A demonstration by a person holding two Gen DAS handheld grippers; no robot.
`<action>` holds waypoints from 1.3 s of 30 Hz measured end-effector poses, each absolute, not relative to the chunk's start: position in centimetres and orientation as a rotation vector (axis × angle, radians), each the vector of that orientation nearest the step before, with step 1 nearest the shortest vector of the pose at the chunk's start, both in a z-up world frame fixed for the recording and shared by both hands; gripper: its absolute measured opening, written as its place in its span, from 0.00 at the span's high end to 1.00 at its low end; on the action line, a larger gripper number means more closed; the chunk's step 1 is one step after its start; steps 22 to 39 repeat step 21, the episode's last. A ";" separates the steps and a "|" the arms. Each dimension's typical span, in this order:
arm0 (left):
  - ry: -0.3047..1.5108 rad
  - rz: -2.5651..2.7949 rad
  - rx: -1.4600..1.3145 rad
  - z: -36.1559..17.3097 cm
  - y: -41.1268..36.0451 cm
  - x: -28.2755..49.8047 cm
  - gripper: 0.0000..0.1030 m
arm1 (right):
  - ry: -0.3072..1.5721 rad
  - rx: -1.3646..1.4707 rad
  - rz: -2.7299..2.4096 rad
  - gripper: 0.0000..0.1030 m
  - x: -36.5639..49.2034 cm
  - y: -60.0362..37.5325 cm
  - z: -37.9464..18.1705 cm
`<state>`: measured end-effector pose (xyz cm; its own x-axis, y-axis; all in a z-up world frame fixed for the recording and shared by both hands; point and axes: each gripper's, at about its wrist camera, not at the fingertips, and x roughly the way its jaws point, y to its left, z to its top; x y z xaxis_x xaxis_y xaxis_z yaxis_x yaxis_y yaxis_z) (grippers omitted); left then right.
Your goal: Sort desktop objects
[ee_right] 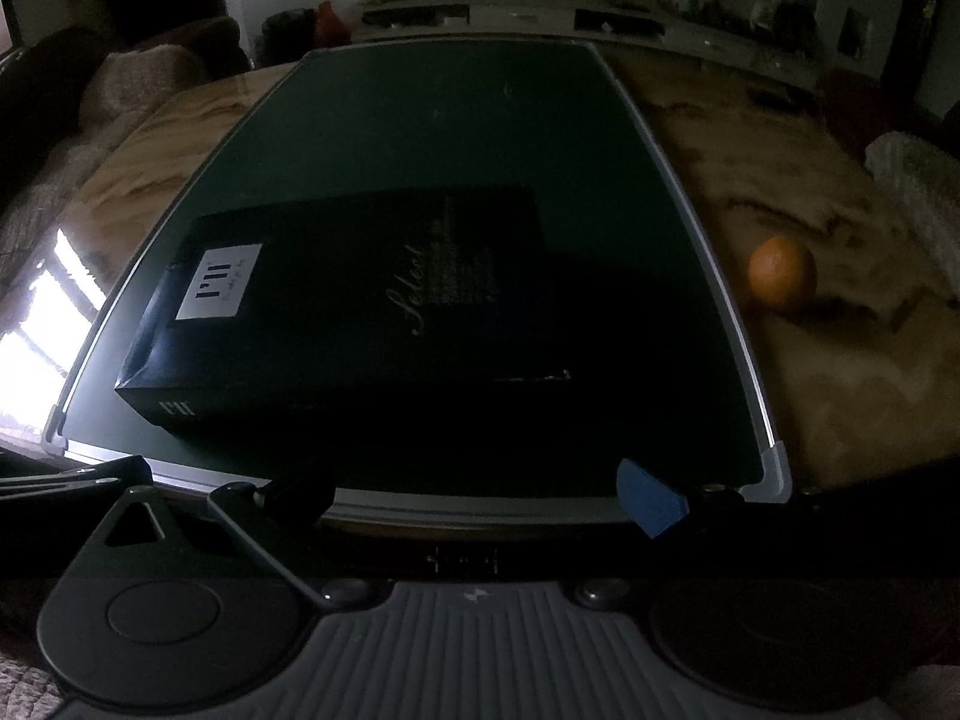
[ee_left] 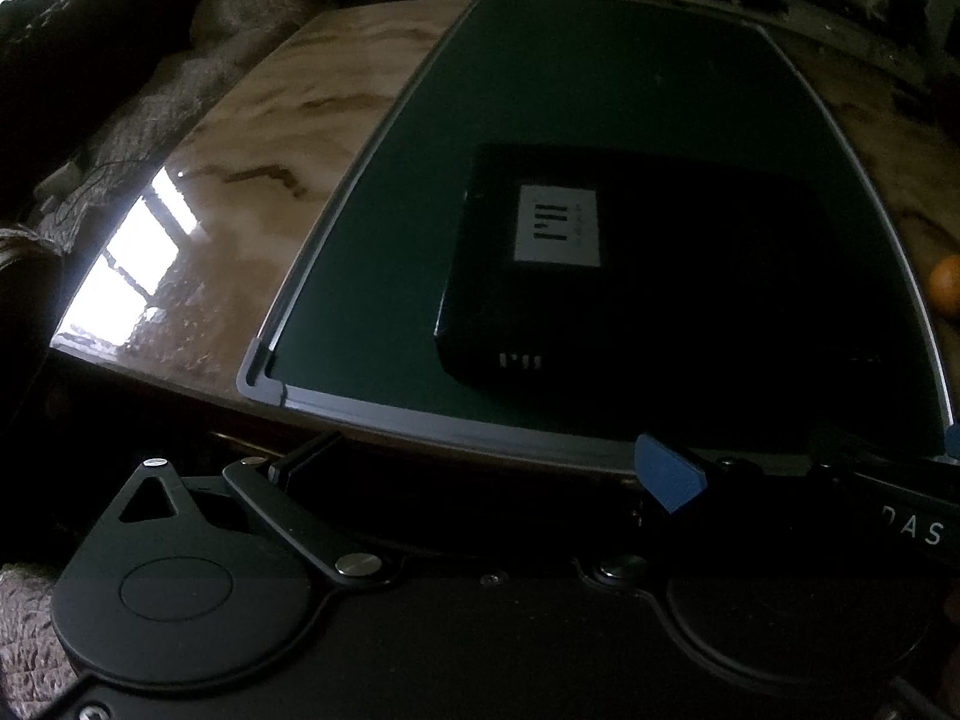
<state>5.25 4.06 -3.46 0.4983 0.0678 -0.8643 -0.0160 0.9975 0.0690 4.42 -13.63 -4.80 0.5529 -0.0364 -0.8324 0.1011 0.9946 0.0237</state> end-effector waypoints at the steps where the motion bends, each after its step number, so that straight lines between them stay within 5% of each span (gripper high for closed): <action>1: 1.048 0.051 0.054 -3.5 4.1 5.3 0.00 | 0.982 0.071 -0.081 0.00 4.4 -13.6 -4.8; 39: 1.051 0.049 0.049 -3.7 4.0 5.3 0.00 | 0.985 0.075 -0.081 0.00 4.6 -13.6 -5.1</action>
